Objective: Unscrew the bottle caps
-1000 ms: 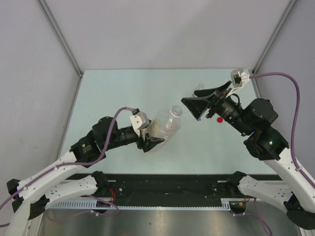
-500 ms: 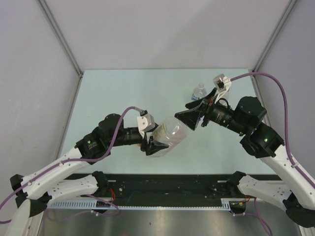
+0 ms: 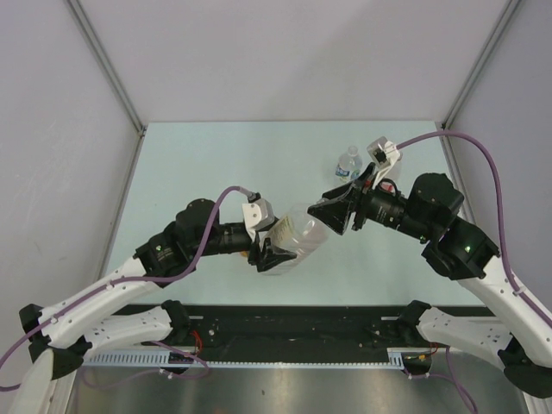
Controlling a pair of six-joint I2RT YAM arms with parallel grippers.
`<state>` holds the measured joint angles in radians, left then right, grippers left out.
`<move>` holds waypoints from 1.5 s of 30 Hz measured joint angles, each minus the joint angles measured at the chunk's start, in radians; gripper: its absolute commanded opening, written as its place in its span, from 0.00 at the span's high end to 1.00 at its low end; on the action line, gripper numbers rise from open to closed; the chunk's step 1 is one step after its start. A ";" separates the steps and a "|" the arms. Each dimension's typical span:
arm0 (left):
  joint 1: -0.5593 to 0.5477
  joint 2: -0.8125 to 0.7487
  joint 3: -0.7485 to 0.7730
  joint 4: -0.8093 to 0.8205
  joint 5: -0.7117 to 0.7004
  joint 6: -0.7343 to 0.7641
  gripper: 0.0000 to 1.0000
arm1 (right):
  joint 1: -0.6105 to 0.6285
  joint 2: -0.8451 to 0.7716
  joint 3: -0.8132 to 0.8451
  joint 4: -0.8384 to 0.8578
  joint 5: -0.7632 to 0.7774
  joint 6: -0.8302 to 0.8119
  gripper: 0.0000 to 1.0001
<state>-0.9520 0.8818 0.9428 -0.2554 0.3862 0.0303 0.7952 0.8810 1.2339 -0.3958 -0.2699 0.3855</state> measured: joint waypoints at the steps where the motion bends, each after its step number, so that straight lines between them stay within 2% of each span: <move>1: 0.000 0.000 0.000 0.000 -0.002 0.000 1.00 | 0.001 -0.001 0.000 -0.001 0.000 -0.002 0.42; 3: 0.000 0.000 0.000 0.000 -0.010 0.000 0.99 | 0.002 -0.005 -0.004 -0.003 0.000 -0.005 0.50; 4: 0.000 0.000 0.000 0.000 -0.016 0.000 0.99 | 0.002 -0.007 -0.006 -0.003 0.001 -0.004 0.59; 6: 0.000 0.002 0.000 -0.002 -0.018 0.000 0.99 | 0.004 -0.011 -0.009 -0.004 0.002 -0.001 0.68; 7: 0.000 0.002 0.000 -0.001 -0.018 0.000 0.97 | 0.004 -0.013 -0.010 -0.004 0.003 -0.002 0.77; 9: 0.000 0.002 0.000 0.000 -0.018 -0.001 0.93 | 0.005 -0.014 -0.011 -0.003 0.004 -0.004 0.87; 10: 0.000 0.002 0.000 0.000 -0.018 -0.001 0.91 | 0.006 -0.015 -0.011 -0.004 0.004 -0.004 0.97; 12: 0.000 0.002 0.000 0.000 -0.018 -0.001 0.86 | 0.006 -0.015 -0.013 -0.003 0.007 -0.004 1.00; 13: 0.000 0.002 0.000 0.000 -0.018 -0.002 0.77 | 0.006 -0.016 -0.013 -0.003 0.007 -0.004 1.00; 15: 0.000 0.002 0.000 -0.001 -0.018 -0.001 0.67 | 0.006 -0.016 -0.015 -0.002 0.007 -0.004 1.00; 16: 0.000 0.002 0.000 -0.001 -0.021 -0.001 0.50 | 0.006 -0.017 -0.016 -0.001 0.007 -0.004 1.00; 17: 0.000 0.002 0.000 -0.001 -0.024 0.000 0.43 | 0.006 -0.017 -0.017 0.000 0.008 -0.004 1.00; 18: 0.000 0.003 0.000 -0.001 -0.026 0.000 0.29 | 0.006 -0.017 -0.017 0.002 0.010 -0.005 1.00; 19: -0.001 0.003 0.000 -0.001 -0.030 0.001 0.24 | 0.007 -0.018 -0.019 0.005 0.011 -0.006 1.00; 21: -0.002 0.005 0.001 -0.003 -0.041 0.003 0.03 | 0.008 -0.019 -0.023 0.008 0.016 -0.009 1.00; 22: -0.002 0.005 0.002 -0.004 -0.051 0.006 0.00 | 0.008 -0.019 -0.024 0.006 0.018 -0.013 1.00; 30: 0.000 -0.039 0.004 -0.002 -0.162 0.005 0.00 | 0.008 -0.022 -0.030 -0.001 0.039 -0.021 1.00; 36: 0.000 -0.123 0.051 -0.071 -0.267 0.056 0.00 | 0.008 0.009 -0.023 0.011 0.173 -0.022 1.00; 41: 0.000 -0.242 0.139 -0.129 -0.413 0.138 0.00 | 0.008 0.154 0.045 0.038 0.351 -0.048 1.00; 45: 0.000 -0.348 0.139 -0.109 -0.513 0.155 0.00 | 0.008 0.326 0.082 0.116 0.489 -0.093 1.00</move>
<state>-0.9520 0.5343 1.0821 -0.3649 -0.1268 0.1852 0.8032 1.2068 1.3159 -0.2802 0.2188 0.2928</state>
